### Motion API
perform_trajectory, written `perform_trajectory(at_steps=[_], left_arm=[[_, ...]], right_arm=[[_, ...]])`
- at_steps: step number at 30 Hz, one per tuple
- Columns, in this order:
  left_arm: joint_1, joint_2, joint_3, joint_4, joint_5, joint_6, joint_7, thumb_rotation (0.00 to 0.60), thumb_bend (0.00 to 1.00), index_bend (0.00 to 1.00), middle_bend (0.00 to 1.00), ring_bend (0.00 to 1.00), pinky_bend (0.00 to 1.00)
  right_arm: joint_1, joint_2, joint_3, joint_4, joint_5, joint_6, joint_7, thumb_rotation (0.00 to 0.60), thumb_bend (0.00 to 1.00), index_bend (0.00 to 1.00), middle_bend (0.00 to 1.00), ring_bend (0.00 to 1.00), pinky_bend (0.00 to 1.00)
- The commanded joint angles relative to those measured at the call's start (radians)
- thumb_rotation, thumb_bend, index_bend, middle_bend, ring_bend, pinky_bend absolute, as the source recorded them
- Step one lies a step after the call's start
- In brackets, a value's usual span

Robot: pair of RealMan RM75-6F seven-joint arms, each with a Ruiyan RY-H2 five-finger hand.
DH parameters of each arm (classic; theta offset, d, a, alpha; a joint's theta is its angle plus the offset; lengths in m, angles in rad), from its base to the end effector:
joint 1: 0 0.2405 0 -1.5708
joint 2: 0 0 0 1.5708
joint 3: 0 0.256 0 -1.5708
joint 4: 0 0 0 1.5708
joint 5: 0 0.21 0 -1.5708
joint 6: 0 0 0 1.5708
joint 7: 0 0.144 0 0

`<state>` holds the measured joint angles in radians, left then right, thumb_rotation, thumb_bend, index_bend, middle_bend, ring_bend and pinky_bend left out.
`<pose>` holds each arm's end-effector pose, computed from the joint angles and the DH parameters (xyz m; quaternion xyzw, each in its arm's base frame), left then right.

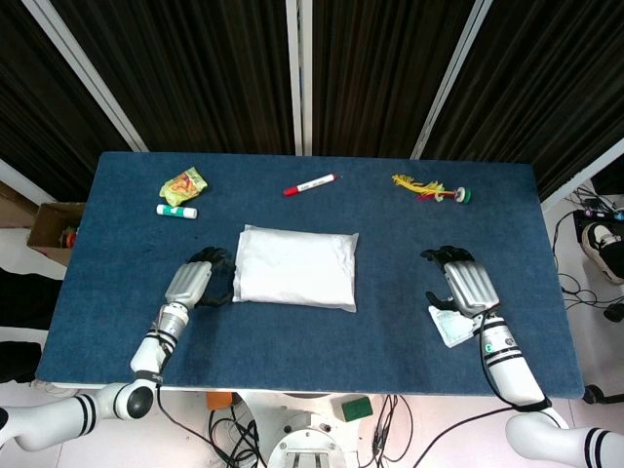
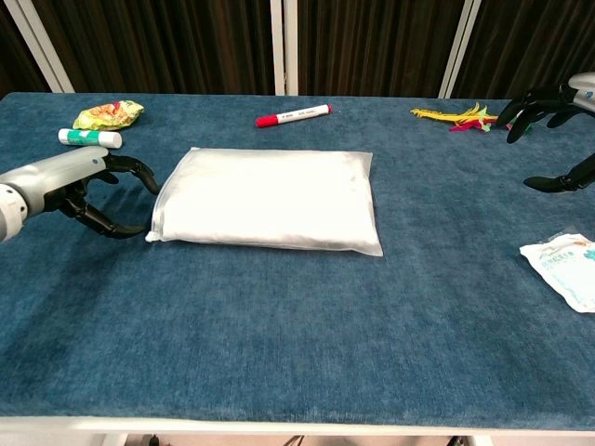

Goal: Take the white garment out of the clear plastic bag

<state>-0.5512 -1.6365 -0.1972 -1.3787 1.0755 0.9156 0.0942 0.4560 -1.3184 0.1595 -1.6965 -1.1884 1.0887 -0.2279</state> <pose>-0.2163 0.3135 -0.0397 -0.6318 -0.5532 -0.3666 0.4005 -0.2203 -0.2878 0.0576 0.6618 -0.4525 0.3755 0.4650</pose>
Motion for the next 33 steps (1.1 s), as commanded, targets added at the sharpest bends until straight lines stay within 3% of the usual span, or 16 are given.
perform_trajectory(at_steps=[1,18,29,33], left_arm=[[-0.012,-0.017,-0.001,0.021,-0.006,-0.009,-0.001,0.600,0.25,0.32,0.13,0.03,0.12],[-0.057,-0.108,-0.005,0.091,0.058,-0.010,-0.084,0.600,0.24,0.36,0.13,0.03,0.12],[-0.074,-0.178,0.006,0.188,0.132,0.007,-0.166,0.600,0.28,0.38,0.13,0.03,0.12],[-0.080,-0.195,0.010,0.214,0.151,0.013,-0.182,0.600,0.29,0.38,0.13,0.03,0.12]], right_arm=[[0.003,0.000,-0.001,0.004,0.002,-0.003,0.007,0.600,0.24,0.26,0.30,0.15,0.23],[0.015,0.001,0.003,0.013,0.013,-0.007,0.028,0.600,0.24,0.26,0.30,0.15,0.23],[0.046,-0.054,0.013,0.072,0.061,-0.038,0.016,0.600,0.24,0.26,0.31,0.15,0.23],[0.091,-0.103,0.021,0.123,0.112,-0.103,-0.014,0.600,0.32,0.26,0.32,0.15,0.23]])
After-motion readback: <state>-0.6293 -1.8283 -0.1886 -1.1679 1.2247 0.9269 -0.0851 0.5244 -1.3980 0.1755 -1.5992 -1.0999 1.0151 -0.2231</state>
